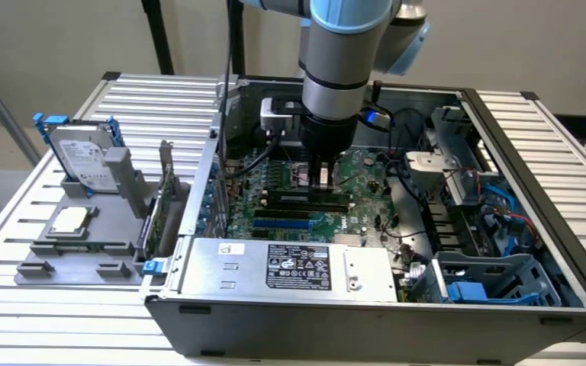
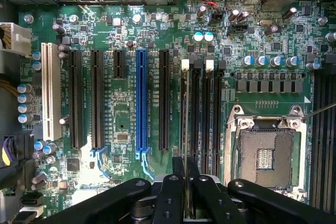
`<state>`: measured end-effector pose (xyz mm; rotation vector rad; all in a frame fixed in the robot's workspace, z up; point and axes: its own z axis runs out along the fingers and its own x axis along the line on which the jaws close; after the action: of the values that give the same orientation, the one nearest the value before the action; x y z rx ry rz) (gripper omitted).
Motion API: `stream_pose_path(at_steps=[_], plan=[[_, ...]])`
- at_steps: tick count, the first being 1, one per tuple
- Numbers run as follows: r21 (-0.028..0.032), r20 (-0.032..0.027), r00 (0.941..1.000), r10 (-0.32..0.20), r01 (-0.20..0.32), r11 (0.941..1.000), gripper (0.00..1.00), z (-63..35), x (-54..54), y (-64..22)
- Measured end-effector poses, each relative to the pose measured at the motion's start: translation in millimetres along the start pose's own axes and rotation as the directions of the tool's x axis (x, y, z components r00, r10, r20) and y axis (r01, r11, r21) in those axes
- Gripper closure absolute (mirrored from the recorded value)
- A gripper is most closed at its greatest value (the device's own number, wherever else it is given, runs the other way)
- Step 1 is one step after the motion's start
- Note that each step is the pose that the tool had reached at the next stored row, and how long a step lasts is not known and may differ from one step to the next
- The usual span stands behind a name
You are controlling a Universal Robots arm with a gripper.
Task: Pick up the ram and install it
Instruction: 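Insert the ram into the slot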
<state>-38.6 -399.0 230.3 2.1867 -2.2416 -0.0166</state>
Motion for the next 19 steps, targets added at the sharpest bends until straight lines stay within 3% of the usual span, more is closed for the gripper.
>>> stream_pose_path(at_steps=[7, 19], plan=[[0.0001, -0.0067, 1.0000, 0.001, -0.001, 1.0000, 0.87, 1.1, -0.1, 0.0], [0.0001, -0.0084, 0.9999, 0.006, -0.006, 1.0000, 0.87, 3.7, -2.2, 0.4]])
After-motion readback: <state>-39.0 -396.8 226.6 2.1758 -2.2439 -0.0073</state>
